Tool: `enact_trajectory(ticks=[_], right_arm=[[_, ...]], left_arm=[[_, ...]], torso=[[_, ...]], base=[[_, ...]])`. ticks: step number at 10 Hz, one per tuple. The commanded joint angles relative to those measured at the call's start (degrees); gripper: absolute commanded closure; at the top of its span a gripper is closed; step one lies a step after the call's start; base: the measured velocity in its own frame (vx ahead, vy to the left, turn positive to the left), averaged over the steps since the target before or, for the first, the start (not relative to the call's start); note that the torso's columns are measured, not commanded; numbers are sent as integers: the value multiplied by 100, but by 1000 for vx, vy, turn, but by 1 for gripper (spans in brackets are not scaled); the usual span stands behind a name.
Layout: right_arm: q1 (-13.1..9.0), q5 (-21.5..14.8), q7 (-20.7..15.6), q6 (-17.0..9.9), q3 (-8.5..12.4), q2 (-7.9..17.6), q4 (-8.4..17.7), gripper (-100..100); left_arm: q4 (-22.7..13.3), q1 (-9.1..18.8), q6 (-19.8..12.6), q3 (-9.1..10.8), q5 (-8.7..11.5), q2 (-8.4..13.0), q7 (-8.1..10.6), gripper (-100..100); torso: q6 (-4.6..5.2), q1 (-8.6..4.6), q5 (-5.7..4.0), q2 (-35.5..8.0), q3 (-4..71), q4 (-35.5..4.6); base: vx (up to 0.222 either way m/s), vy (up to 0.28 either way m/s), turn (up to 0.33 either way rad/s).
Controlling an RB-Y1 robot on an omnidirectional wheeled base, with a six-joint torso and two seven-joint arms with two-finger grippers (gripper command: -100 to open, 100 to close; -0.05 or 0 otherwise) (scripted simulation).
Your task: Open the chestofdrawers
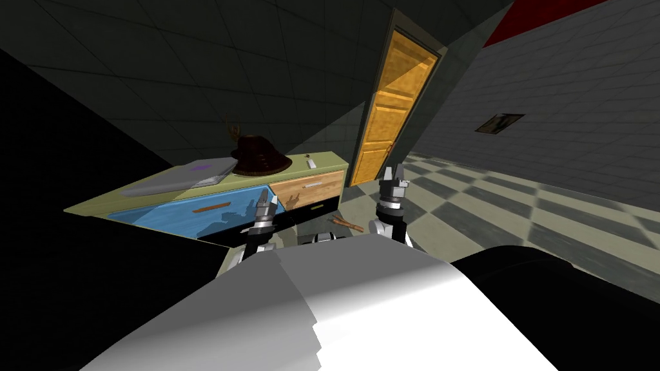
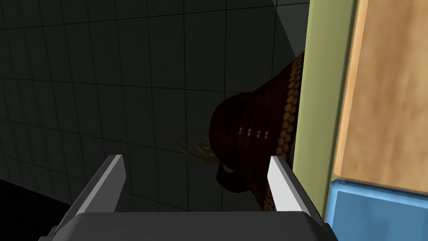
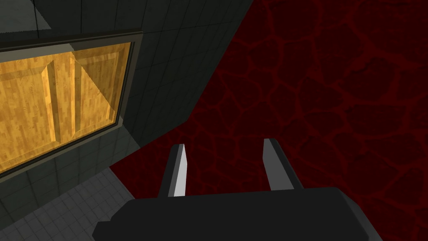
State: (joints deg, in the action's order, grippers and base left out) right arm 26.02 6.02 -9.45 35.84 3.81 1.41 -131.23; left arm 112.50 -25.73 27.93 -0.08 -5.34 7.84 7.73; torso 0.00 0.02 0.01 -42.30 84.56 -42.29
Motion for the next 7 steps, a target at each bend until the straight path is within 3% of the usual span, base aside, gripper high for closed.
enact_trajectory(ticks=[1, 7], right_arm=[[0, 0, 0, 0, 0, 0, 0, 0], [0, 0, 0, 0, 0, 0, 0, 0]], left_arm=[[-336, 70, 54, 64, 34, 7, -33, -100], [-1000, 225, 147, 186, 98, 43, -102, -100]], torso=[[0, -1, -1, 4, 3, 2], [0, 0, 0, 2, 2, 1]], base=[[93, -76, 22], [90, -80, 20]])
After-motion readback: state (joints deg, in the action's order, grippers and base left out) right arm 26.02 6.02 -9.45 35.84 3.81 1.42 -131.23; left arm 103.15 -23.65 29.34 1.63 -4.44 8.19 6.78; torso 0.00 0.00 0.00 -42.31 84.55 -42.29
